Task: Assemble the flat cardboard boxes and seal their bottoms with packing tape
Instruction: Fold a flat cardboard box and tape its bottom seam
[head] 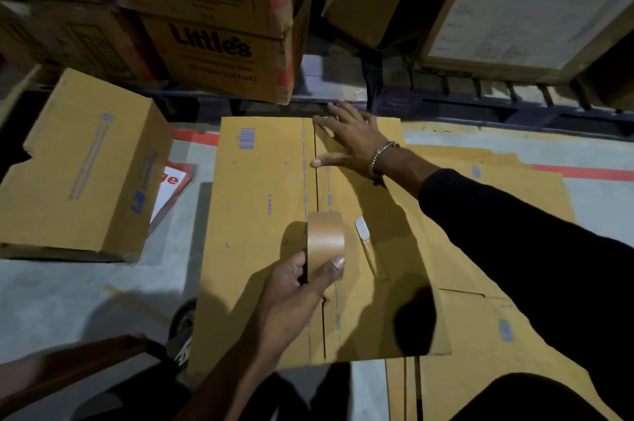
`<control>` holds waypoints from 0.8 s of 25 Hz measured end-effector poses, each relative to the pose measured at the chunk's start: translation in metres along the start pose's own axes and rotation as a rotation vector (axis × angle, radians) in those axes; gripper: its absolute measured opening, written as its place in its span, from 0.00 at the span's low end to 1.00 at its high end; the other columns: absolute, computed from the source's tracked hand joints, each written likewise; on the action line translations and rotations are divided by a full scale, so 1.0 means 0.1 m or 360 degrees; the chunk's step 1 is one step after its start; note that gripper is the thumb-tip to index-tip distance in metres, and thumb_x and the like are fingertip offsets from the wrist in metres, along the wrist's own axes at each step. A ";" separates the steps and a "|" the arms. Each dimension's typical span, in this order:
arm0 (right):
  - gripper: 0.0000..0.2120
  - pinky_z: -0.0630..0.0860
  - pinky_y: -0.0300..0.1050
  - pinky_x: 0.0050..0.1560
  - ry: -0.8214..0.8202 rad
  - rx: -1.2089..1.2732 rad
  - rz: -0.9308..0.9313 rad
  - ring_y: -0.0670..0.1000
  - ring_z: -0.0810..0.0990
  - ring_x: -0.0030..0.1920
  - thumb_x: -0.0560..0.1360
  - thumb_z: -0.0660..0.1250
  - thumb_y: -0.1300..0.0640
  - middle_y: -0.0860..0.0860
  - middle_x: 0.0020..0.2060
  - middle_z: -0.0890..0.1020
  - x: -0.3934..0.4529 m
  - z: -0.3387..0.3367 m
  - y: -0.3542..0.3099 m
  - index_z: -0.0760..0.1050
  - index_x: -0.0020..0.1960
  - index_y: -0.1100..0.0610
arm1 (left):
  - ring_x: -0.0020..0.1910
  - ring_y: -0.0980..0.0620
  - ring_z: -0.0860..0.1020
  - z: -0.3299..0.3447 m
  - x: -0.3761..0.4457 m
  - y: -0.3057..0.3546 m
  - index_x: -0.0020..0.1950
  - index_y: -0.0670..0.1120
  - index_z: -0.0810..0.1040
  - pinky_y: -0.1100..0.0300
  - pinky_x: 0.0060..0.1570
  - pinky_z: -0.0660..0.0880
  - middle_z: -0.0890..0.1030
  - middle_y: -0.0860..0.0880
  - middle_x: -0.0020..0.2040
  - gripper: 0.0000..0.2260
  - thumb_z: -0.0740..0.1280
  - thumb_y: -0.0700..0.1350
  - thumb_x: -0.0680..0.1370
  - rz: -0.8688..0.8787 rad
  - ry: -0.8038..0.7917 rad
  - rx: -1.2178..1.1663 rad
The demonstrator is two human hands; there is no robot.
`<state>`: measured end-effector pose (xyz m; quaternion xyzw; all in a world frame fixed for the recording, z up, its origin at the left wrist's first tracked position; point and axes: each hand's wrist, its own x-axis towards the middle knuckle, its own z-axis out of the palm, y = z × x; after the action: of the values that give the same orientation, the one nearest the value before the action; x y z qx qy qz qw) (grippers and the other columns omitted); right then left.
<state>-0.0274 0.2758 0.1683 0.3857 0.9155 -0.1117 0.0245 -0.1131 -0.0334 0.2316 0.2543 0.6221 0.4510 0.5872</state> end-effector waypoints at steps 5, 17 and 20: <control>0.43 0.58 0.66 0.76 0.0047 -0.0019 -0.0054 0.54 0.52 0.83 0.73 0.60 0.24 0.53 0.82 0.59 -0.43 0.13 -0.22 0.63 0.80 0.47 | 0.52 0.67 0.83 -0.07 -0.03 0.00 0.58 0.53 0.81 0.77 0.46 0.73 0.87 0.61 0.51 0.07 0.70 0.45 0.82 0.0010 -0.0084 0.0052; 0.45 0.49 0.65 0.79 -0.0011 0.0087 0.0101 0.55 0.47 0.83 0.74 0.54 0.22 0.50 0.84 0.51 -0.69 0.34 -0.32 0.52 0.83 0.43 | 0.54 0.57 0.85 0.09 -0.29 -0.24 0.59 0.48 0.82 0.68 0.51 0.77 0.88 0.56 0.51 0.07 0.70 0.45 0.82 0.0011 0.0108 0.0083; 0.44 0.49 0.67 0.79 -0.0062 0.0022 0.0145 0.57 0.46 0.83 0.75 0.54 0.23 0.53 0.84 0.50 -0.72 0.23 -0.40 0.51 0.84 0.45 | 0.51 0.60 0.85 0.15 -0.44 -0.25 0.57 0.49 0.82 0.71 0.47 0.76 0.88 0.57 0.50 0.05 0.69 0.46 0.82 -0.0008 0.0145 0.0085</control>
<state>-0.0063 0.1927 0.1629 0.4250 0.8955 -0.1242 0.0446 -0.0858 -0.0782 0.2331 0.2475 0.6607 0.4439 0.5524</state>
